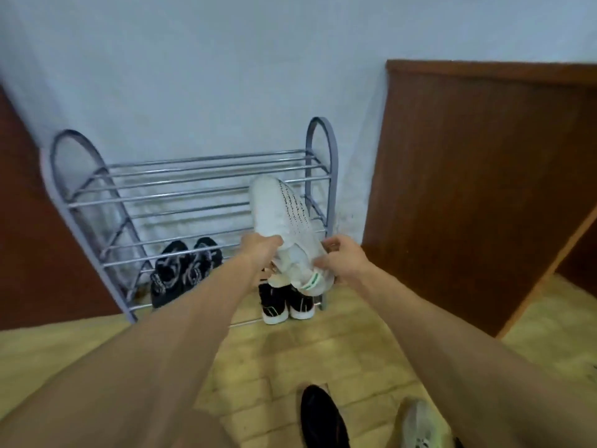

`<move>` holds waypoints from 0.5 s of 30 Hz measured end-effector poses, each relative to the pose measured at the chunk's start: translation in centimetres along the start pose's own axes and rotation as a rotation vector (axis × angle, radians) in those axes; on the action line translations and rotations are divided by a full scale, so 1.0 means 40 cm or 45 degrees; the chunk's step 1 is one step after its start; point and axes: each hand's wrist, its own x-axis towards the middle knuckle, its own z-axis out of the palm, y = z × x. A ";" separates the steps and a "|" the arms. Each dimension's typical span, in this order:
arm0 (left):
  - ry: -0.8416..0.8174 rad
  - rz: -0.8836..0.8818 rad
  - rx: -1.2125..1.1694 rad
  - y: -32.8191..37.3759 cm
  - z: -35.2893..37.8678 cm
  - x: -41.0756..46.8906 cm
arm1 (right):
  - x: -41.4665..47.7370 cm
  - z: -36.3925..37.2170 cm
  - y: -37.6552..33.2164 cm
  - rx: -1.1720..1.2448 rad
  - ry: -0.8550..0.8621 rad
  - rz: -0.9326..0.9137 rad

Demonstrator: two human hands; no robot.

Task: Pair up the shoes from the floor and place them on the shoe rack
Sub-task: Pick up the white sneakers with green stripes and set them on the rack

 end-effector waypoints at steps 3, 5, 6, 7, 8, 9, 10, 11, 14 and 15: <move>0.121 0.034 -0.030 0.055 -0.131 -0.019 | -0.017 0.082 -0.111 0.117 -0.101 -0.072; 0.097 0.074 0.023 0.056 -0.214 -0.041 | -0.030 0.153 -0.165 0.070 -0.154 -0.162; 0.086 0.102 0.033 0.049 -0.253 -0.045 | -0.034 0.192 -0.186 0.022 -0.185 -0.191; 0.101 0.123 0.029 0.038 -0.292 -0.046 | -0.037 0.233 -0.205 -0.021 -0.219 -0.202; 0.135 0.125 0.009 0.024 -0.330 -0.047 | -0.041 0.274 -0.222 -0.058 -0.264 -0.204; 0.184 0.117 -0.030 0.006 -0.368 -0.041 | -0.043 0.315 -0.236 -0.072 -0.312 -0.197; 0.234 0.099 -0.068 -0.013 -0.408 -0.035 | -0.044 0.358 -0.247 -0.094 -0.366 -0.191; 0.279 0.081 -0.099 -0.036 -0.448 -0.026 | -0.041 0.402 -0.254 -0.121 -0.416 -0.187; 0.400 0.044 -0.115 -0.118 -0.559 0.005 | -0.043 0.532 -0.265 -0.290 -0.560 -0.177; 0.427 0.041 -0.094 -0.146 -0.593 0.017 | -0.041 0.575 -0.265 -0.360 -0.607 -0.177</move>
